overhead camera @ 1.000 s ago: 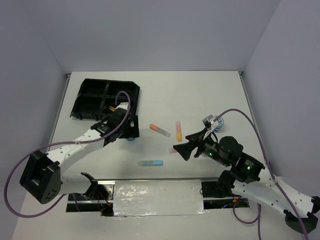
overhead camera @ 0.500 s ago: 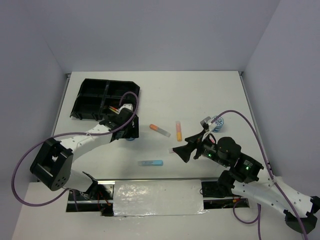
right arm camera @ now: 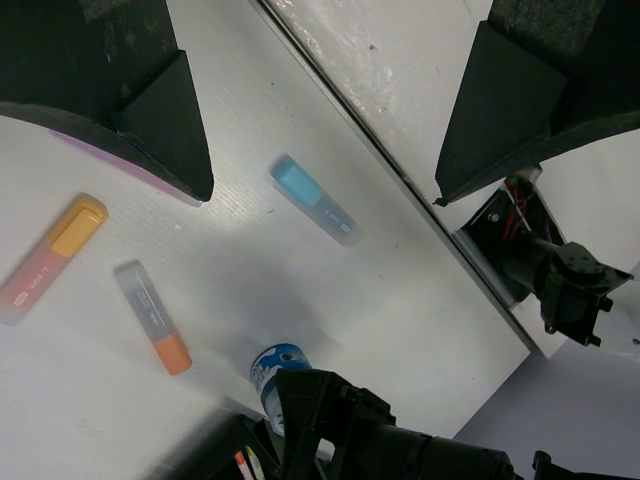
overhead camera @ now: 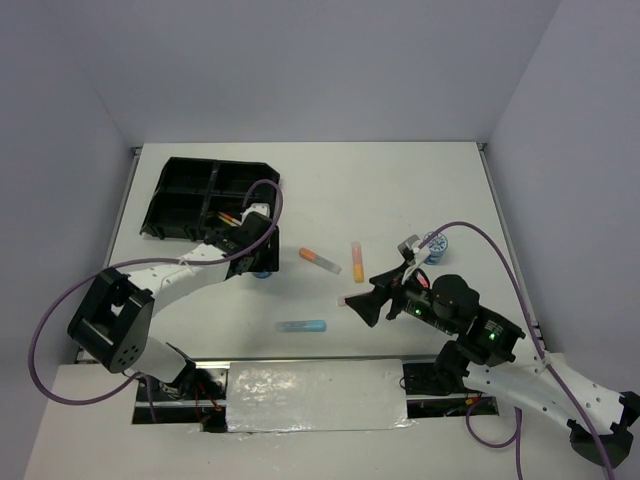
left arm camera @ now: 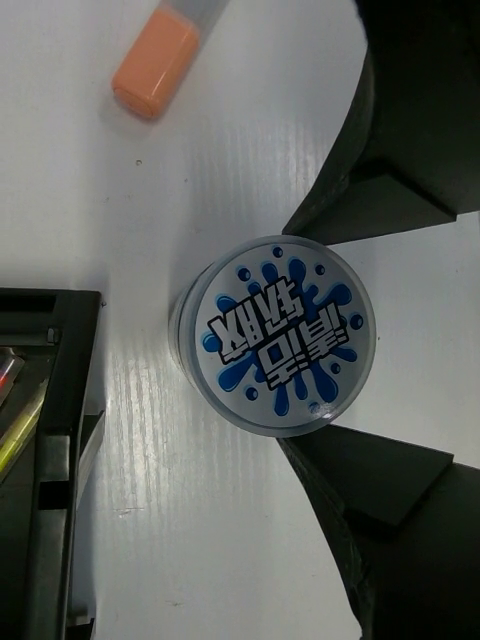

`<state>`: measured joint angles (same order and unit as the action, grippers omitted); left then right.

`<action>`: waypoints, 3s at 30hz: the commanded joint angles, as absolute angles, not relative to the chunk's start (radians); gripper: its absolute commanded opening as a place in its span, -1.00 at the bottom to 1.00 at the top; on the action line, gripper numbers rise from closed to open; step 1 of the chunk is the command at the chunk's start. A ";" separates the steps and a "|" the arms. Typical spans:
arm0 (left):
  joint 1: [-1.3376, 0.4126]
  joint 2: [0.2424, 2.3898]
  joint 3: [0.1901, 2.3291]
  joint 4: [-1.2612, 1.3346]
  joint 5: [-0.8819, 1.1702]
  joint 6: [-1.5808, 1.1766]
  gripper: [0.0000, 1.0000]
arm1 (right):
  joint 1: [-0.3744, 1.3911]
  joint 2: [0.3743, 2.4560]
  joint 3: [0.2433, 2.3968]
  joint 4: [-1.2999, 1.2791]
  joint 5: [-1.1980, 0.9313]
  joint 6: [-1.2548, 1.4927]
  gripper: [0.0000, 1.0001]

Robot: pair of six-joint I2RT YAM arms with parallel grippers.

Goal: Sort the stationery into containers
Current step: Pick up the stationery from the center of the board, then place the stationery in the storage box.

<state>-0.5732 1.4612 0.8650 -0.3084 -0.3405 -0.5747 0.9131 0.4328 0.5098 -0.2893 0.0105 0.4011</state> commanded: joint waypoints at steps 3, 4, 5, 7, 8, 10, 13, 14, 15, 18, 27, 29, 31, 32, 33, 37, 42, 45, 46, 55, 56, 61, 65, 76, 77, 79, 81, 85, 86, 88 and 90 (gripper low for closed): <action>-0.578 1.494 0.908 -0.278 -0.362 -0.549 0.82 | 0.916 0.442 0.508 -0.244 -0.020 0.379 0.99; -0.578 1.496 0.910 -0.278 -0.362 -0.549 0.85 | 0.916 0.442 0.508 -0.242 -0.021 0.377 0.99; -0.578 1.502 0.910 -0.278 -0.361 -0.548 0.88 | 0.916 0.442 0.506 -0.241 -0.021 0.377 0.99; -0.577 1.503 0.910 -0.272 -0.362 -0.549 0.87 | 0.916 0.440 0.505 -0.239 -0.023 0.377 0.99; -0.578 1.502 0.907 -0.268 -0.361 -0.548 0.87 | 0.916 0.440 0.503 -0.238 -0.025 0.377 0.99; -0.578 1.500 0.908 -0.267 -0.367 -0.548 0.83 | 0.916 0.440 0.500 -0.236 -0.026 0.376 0.99; -0.578 1.496 0.908 -0.253 -0.377 -0.542 0.80 | 0.916 0.445 0.494 -0.229 -0.028 0.374 0.99; -0.578 1.499 0.914 -0.250 -0.379 -0.538 0.80 | 0.916 0.446 0.494 -0.227 -0.029 0.374 0.99; -0.578 1.505 0.919 -0.255 -0.391 -0.537 0.80 | 0.916 0.449 0.491 -0.221 -0.035 0.374 0.99; -0.578 1.520 0.936 -0.258 -0.400 -0.532 0.80 | 0.916 0.454 0.483 -0.212 -0.043 0.377 0.99; -0.578 1.536 0.940 -0.245 -0.380 -0.540 -0.34 | 0.916 0.454 0.471 -0.201 -0.051 0.373 0.99; -0.581 1.526 0.943 -0.273 -0.380 -0.554 -0.53 | 0.916 0.453 0.471 -0.204 -0.049 0.370 0.99; -0.594 1.500 0.945 -0.293 -0.377 -0.560 -0.86 | 0.916 0.446 0.469 -0.203 -0.049 0.368 0.99; -0.600 1.487 0.946 -0.304 -0.368 -0.566 -0.92 | 0.913 0.445 0.468 -0.202 -0.048 0.367 0.99; -0.606 1.455 0.950 -0.328 -0.362 -0.569 -1.00 | 0.914 0.445 0.466 -0.202 -0.046 0.365 0.99; -0.637 1.353 1.003 -0.393 -0.325 -0.574 -1.00 | 0.916 0.449 0.469 -0.198 -0.048 0.361 0.99; -0.637 1.270 1.162 -0.460 -0.397 -0.600 -1.00 | 0.916 0.430 0.465 -0.180 -0.060 0.367 0.99; -0.602 1.316 1.250 -0.494 -0.478 -0.620 -1.00 | 0.916 0.402 0.459 -0.176 -0.060 0.373 0.99; -0.585 1.337 1.303 -0.485 -0.482 -0.612 -1.00 | 0.914 0.397 0.459 -0.179 -0.054 0.374 0.99; -0.307 1.750 1.733 -0.451 -0.390 -0.577 -1.00 | 0.916 0.341 0.424 -0.183 -0.089 0.400 0.99; -0.282 1.817 1.793 -0.431 -0.382 -0.571 -1.00 | 0.916 0.341 0.417 -0.169 -0.095 0.405 0.99; -0.216 1.960 1.874 -0.384 -0.368 -0.555 -1.00 | 0.916 0.359 0.400 -0.152 -0.095 0.402 0.99; -0.152 1.991 1.835 -0.309 -0.307 -0.560 -1.00 | 0.916 0.357 0.396 -0.157 -0.069 0.388 0.99; -0.083 2.102 1.818 -0.256 -0.262 -0.568 -0.90 | 0.916 0.454 0.405 -0.114 -0.080 0.379 1.00; -0.081 2.102 1.813 -0.249 -0.249 -0.571 -0.90 | 0.914 0.460 0.408 -0.112 -0.078 0.377 0.99; -0.080 2.099 1.796 -0.227 -0.230 -0.569 -0.90 | 0.916 0.477 0.411 -0.109 -0.075 0.374 0.99; -0.080 2.088 1.783 -0.218 -0.218 -0.575 -0.89 | 0.916 0.488 0.414 -0.106 -0.077 0.374 0.99; -0.080 2.079 1.758 -0.215 -0.244 -0.581 -0.79 | 0.916 0.495 0.414 -0.097 -0.080 0.374 0.99; -0.080 2.080 1.759 -0.216 -0.247 -0.577 -0.74 | 0.916 0.494 0.413 -0.094 -0.081 0.374 0.99; -0.080 2.085 1.772 -0.233 -0.258 -0.575 -0.50 | 0.916 0.495 0.414 -0.098 -0.083 0.374 0.99; -0.080 2.086 1.778 -0.241 -0.256 -0.580 -0.15 | 0.914 0.494 0.413 -0.101 -0.084 0.374 0.99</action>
